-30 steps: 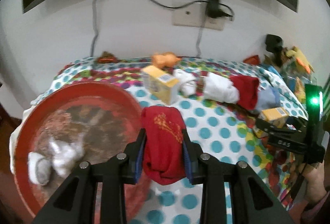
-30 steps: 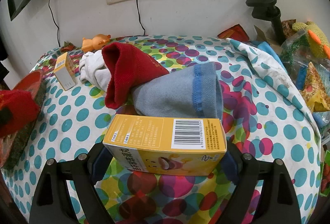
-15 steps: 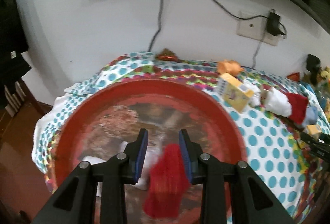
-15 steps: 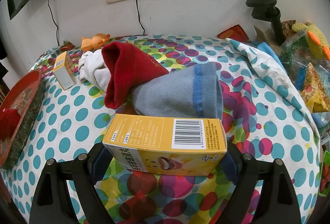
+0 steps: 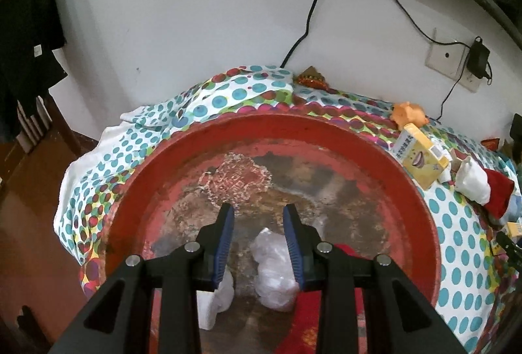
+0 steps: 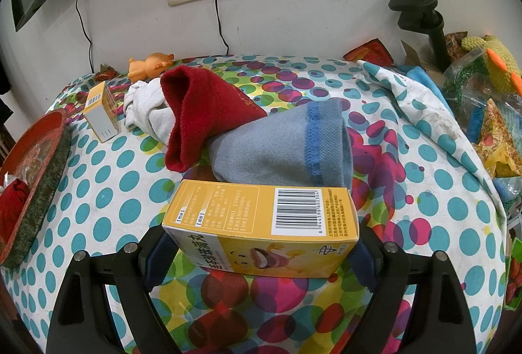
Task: Organize objects
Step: 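Lower the red sock onto the tray and open the left gripper, then withdraw the left gripper from the tray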
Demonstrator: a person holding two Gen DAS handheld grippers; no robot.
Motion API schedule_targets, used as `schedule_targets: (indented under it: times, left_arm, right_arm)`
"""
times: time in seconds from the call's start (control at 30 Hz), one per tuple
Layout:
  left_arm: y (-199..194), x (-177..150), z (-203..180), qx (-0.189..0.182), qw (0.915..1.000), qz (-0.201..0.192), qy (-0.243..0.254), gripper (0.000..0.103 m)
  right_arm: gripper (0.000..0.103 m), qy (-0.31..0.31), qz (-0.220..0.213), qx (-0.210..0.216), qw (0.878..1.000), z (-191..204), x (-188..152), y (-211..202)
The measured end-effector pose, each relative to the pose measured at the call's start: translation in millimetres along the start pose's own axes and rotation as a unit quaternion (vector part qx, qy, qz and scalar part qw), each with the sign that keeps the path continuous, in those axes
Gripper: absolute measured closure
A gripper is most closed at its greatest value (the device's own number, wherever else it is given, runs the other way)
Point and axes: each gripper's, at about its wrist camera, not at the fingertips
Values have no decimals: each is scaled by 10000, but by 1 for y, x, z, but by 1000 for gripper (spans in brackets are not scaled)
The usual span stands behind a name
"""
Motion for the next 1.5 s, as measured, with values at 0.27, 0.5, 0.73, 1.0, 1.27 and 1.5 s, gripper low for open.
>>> schedule_targets:
  times: [0.27, 0.5, 0.73, 1.0, 1.27, 1.5]
  left_arm:
    - [5, -4, -8, 96, 9995, -6, 296, 71]
    - [3, -13, -10, 219, 9984, 152, 498, 66]
    - [-28, -32, -11, 281, 9975, -223, 610, 57]
    - [-64, -56, -4, 349, 9968, -420, 587, 54]
    - [-79, -53, 22, 286, 9983, -446, 230, 47]
    - [-80, -59, 37, 252, 9994, -195, 160, 47]
  right_arm:
    - [16, -2, 9, -8, 10000, 0, 0, 1]
    - [16, 4, -8, -38, 10000, -1, 0, 0]
    - [16, 9, -7, -102, 9999, -2, 0, 1]
    - [16, -148, -35, -300, 9994, 5, -1, 0]
    - [16, -131, -73, -397, 9991, 5, -1, -2]
    - [16, -154, -62, -538, 9984, 6, 0, -1]
Point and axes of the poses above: each gripper's, at about its wrist camera, not at the fingertips, and y roughly the way its jaws point, z to its left, x to its top
